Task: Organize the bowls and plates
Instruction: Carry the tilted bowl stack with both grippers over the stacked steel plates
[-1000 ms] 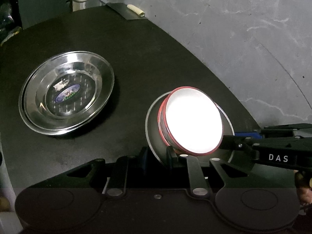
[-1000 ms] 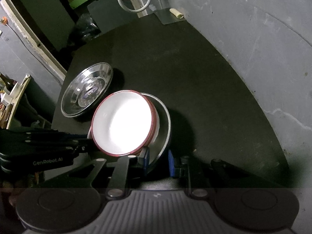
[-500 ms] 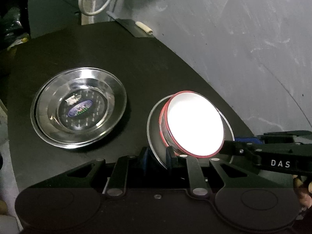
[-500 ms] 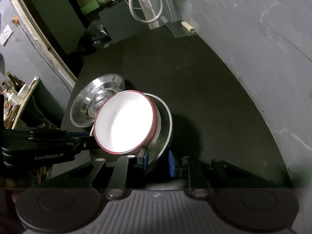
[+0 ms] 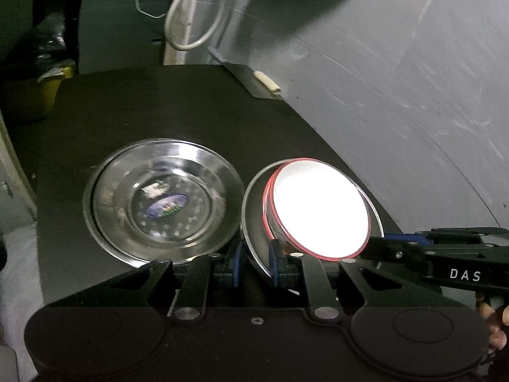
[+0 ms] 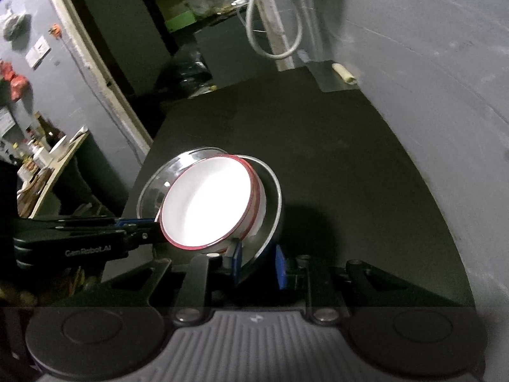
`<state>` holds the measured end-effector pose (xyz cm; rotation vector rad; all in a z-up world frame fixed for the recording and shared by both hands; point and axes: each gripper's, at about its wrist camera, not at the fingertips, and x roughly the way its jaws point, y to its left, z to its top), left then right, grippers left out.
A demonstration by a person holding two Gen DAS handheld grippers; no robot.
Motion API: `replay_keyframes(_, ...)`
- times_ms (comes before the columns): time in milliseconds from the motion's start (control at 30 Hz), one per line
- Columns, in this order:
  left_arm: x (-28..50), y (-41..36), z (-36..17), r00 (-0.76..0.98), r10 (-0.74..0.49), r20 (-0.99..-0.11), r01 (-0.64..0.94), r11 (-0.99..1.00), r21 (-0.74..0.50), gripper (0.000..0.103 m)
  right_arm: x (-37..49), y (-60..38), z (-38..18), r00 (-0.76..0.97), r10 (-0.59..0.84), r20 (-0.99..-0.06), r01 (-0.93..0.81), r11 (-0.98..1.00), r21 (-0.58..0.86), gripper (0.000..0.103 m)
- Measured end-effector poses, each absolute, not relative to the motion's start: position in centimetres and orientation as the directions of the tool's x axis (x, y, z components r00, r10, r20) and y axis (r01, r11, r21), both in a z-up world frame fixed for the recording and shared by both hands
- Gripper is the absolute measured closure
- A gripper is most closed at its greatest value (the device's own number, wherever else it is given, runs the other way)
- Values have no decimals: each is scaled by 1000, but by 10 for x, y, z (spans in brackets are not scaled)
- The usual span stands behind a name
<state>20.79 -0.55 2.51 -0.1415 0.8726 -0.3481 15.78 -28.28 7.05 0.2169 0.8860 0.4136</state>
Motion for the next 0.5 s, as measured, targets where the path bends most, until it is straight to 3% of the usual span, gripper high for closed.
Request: replay_keyframes(500, 228, 39, 25, 669, -223, -709, 42, 964, -263, 86, 222, -230, 73, 471, 530, -705, -455, 831, 321, 77)
